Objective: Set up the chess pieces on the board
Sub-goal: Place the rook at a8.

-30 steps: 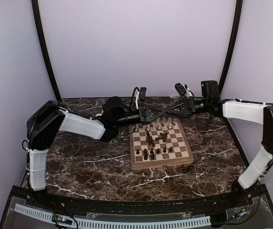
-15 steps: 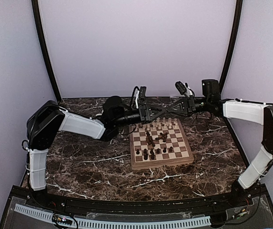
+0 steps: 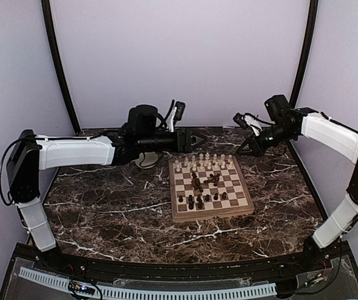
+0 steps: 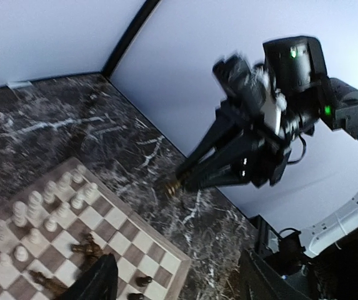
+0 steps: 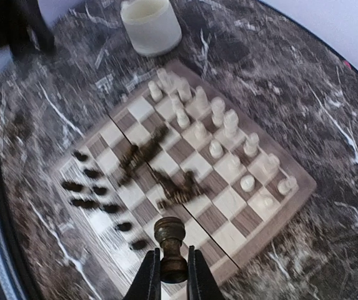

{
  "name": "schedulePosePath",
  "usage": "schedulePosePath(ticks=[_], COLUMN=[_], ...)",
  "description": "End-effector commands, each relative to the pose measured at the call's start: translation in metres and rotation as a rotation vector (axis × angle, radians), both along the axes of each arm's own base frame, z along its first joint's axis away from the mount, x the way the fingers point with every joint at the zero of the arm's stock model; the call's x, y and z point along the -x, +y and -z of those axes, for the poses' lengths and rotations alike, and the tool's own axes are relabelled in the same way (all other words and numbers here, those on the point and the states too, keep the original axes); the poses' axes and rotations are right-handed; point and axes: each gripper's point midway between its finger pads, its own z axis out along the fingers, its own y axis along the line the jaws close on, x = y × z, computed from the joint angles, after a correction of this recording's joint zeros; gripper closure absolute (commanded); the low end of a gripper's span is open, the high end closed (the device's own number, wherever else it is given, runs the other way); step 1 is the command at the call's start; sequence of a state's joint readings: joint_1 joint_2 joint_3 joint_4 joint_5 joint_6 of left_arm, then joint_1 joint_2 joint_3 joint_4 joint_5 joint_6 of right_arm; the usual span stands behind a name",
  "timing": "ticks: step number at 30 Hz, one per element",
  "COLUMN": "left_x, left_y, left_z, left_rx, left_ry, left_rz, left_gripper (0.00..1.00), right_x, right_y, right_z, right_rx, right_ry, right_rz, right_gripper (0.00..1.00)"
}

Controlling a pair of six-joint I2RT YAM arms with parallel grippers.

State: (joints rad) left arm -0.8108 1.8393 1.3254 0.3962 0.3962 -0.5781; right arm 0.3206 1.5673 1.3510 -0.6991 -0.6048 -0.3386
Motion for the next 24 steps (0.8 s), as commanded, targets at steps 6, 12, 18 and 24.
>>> schedulePosePath(ticks=[6, 12, 18, 24], left_x=[-0.045, -0.043, -0.041, -0.039], left_y=[0.098, 0.119, 0.114, 0.111], left_z=[-0.024, -0.024, -0.020, -0.017], left_rx=[-0.323, -0.324, -0.322, -0.319], left_ry=[-0.288, -0.300, -0.282, -0.266], left_rz=[-0.306, -0.350, -0.323, -0.306], left_gripper=[0.29, 0.29, 0.29, 0.29], right_x=[0.045, 0.087, 0.099, 0.099], right_y=[-0.044, -0.033, -0.028, -0.032], right_z=[0.052, 0.093, 0.115, 0.129], right_rx=[0.611, 0.739, 0.813, 0.877], right_ry=[-0.151, -0.120, -0.125, -0.121], right_rz=[-0.206, -0.370, -0.417, -0.443], right_gripper=[0.98, 0.98, 0.98, 0.98])
